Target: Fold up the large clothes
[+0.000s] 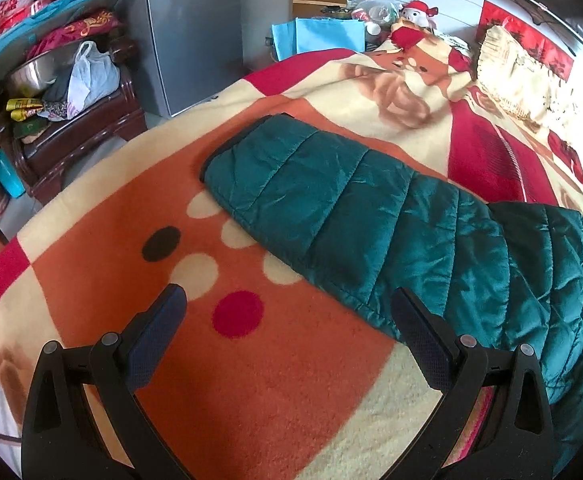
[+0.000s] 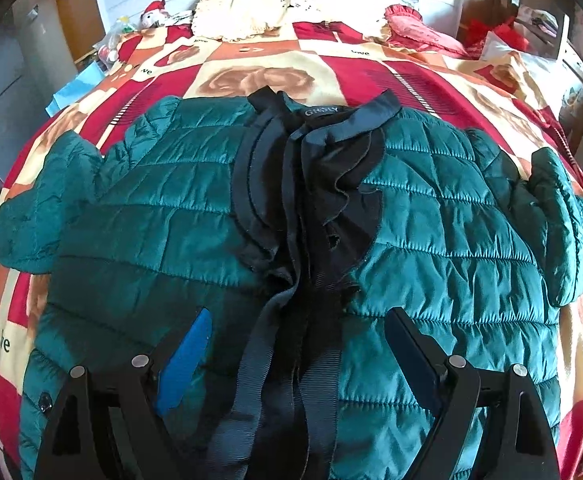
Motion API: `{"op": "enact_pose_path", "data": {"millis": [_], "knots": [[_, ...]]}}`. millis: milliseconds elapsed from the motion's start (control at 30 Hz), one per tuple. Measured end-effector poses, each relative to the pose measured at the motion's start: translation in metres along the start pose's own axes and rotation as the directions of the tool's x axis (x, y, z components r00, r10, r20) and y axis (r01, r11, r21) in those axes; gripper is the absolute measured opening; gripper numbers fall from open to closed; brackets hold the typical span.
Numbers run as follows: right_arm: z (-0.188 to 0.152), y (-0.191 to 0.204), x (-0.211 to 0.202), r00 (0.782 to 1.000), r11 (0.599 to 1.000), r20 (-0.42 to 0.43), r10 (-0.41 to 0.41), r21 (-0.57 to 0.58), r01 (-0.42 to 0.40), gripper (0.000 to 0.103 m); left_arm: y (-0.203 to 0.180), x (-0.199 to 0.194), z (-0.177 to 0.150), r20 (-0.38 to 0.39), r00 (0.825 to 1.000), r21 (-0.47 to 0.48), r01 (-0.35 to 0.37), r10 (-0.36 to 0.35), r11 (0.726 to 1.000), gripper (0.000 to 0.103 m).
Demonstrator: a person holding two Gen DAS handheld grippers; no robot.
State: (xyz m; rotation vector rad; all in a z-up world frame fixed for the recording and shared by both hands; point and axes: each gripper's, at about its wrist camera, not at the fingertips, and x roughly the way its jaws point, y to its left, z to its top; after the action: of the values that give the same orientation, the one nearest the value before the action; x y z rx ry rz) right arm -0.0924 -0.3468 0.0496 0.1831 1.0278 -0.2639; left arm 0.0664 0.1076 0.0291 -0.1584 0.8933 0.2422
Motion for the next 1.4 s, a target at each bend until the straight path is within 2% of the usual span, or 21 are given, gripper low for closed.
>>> {"op": "enact_pose_path", "data": {"millis": [233, 433, 667, 700, 767, 800, 833, 900, 1000, 1100, 1167, 1300, 1400], "knots": [[0.001, 0.006, 0.0, 1.0, 1.0, -0.004, 0.001, -0.02, -0.001, 0.087, 0.004, 0.013, 0.002, -0.029, 1.0, -0.024, -0.001, 0.0, 1.0, 0.102], [-0.001, 0.01, 0.0, 1.0, 1.0, -0.011, 0.004, -0.027, -0.004, 0.087, 0.008, 0.029, 0.013, -0.053, 0.999, -0.083, -0.004, 0.0, 0.997, 0.103], [-0.002, 0.008, 0.0, 1.0, 1.0, -0.016, -0.005, -0.027, 0.005, 0.087, 0.002, 0.043, 0.028, -0.037, 0.999, -0.125, 0.006, -0.011, 0.992, 0.101], [-0.002, 0.007, 0.0, 1.0, 1.0, -0.017, -0.006, -0.025, 0.006, 0.087, 0.002, 0.045, 0.03, -0.038, 0.999, -0.135, 0.016, -0.021, 0.991, 0.094], [-0.003, 0.004, 0.0, 1.0, 1.0, -0.019, -0.007, -0.02, 0.007, 0.087, 0.003, 0.049, 0.034, -0.034, 0.999, -0.165, 0.034, -0.04, 0.986, 0.086], [-0.004, 0.002, -0.001, 1.0, 1.0, -0.019, -0.006, -0.017, 0.006, 0.087, 0.004, 0.049, 0.036, -0.025, 0.998, -0.174, 0.045, -0.05, 0.984, 0.071], [-0.005, -0.001, -0.002, 1.0, 1.0, -0.019, -0.006, -0.014, 0.005, 0.087, 0.004, 0.05, 0.038, -0.019, 0.998, -0.184, 0.054, -0.058, 0.981, 0.067], [-0.007, -0.006, -0.004, 1.0, 1.0, -0.02, -0.008, -0.007, 0.008, 0.087, 0.006, 0.052, 0.041, -0.015, 0.996, -0.202, 0.086, -0.091, 0.976, 0.038], [-0.009, -0.014, -0.004, 1.0, 1.0, -0.027, -0.007, 0.004, 0.007, 0.087, 0.01, 0.051, 0.044, -0.026, 0.988, -0.235, 0.144, -0.154, 0.961, 0.017], [-0.011, -0.02, -0.006, 1.0, 1.0, -0.027, 0.001, 0.015, 0.0, 0.087, 0.011, 0.03, 0.043, -0.005, 0.976, -0.251, 0.211, -0.219, 0.945, 0.014], [-0.012, -0.023, -0.007, 1.0, 1.0, -0.024, 0.012, 0.023, -0.011, 0.087, 0.004, 0.006, 0.043, 0.027, 0.967, -0.203, 0.252, -0.252, 0.946, 0.013], [-0.013, -0.031, -0.01, 1.0, 0.999, -0.013, 0.012, 0.034, -0.012, 0.087, -0.019, -0.053, 0.041, 0.083, 0.93, -0.1, 0.366, -0.359, 0.925, 0.013], [-0.015, -0.034, -0.02, 0.999, 1.0, 0.031, 0.007, 0.022, -0.008, 0.086, -0.043, -0.091, 0.036, 0.114, 0.905, -0.009, 0.414, -0.411, 0.91, 0.013]]}}
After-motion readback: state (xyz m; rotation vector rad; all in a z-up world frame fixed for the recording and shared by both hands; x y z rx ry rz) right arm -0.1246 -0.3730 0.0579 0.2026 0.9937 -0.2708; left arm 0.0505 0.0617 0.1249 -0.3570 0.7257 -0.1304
